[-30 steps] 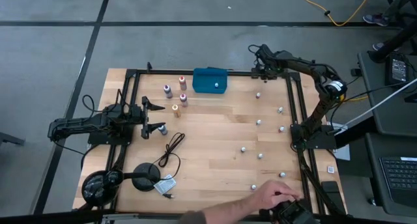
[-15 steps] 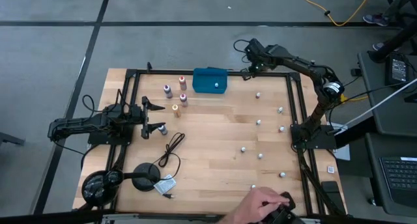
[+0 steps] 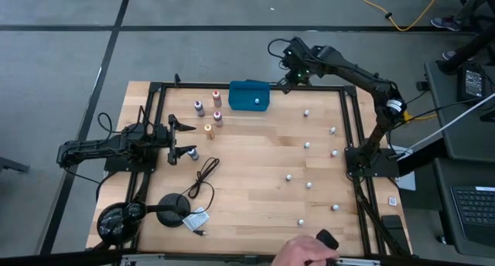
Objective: Pick & Place food coloring
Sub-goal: Put the small black food coloring bottle into the blue container
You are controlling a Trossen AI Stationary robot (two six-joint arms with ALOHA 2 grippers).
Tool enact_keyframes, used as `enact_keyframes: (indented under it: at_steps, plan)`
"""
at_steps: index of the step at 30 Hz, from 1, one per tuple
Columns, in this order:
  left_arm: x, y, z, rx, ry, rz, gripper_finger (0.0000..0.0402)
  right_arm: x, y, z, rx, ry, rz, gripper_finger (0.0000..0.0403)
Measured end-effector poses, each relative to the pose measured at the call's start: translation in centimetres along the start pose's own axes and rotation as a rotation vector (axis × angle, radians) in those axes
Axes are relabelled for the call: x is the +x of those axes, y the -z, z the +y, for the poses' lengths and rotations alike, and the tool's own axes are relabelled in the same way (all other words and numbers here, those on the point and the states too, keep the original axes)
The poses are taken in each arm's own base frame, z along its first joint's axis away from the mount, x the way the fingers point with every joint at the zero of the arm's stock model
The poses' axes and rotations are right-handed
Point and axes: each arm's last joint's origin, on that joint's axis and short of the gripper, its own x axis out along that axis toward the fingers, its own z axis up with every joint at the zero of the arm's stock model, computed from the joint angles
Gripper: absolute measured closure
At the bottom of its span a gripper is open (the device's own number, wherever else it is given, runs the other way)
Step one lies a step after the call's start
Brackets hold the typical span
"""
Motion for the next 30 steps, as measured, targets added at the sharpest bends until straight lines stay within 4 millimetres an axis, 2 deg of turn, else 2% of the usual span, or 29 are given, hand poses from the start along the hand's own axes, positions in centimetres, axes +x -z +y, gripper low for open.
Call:
enact_keyframes:
  at_steps: [4, 11, 17, 25, 30]
  plan:
    - [0.0, 0.0, 0.0, 0.0, 0.0, 0.0, 0.0074, -0.8, -0.8, 1.1, -0.026, -0.034, -0.017, 0.0339]
    - [0.0, 0.0, 0.0, 0.0, 0.0, 0.0, 0.0073, -0.5, -3.2, 3.2, -0.108, -0.057, 0.02, 0.034]
    - [0.0, 0.0, 0.0, 0.0, 0.0, 0.0, 0.0073, 1.2, -4.4, 5.1, -0.177, -0.092, 0.044, 0.0342]
    - [0.0, 0.0, 0.0, 0.0, 0.0, 0.0, 0.0074, 4.8, -4.1, 6.2, -0.205, -0.102, 0.111, 0.0337]
    - [0.0, 0.0, 0.0, 0.0, 0.0, 0.0, 0.0073, 6.2, -4.1, 6.8, -0.254, -0.127, 0.119, 0.0342]
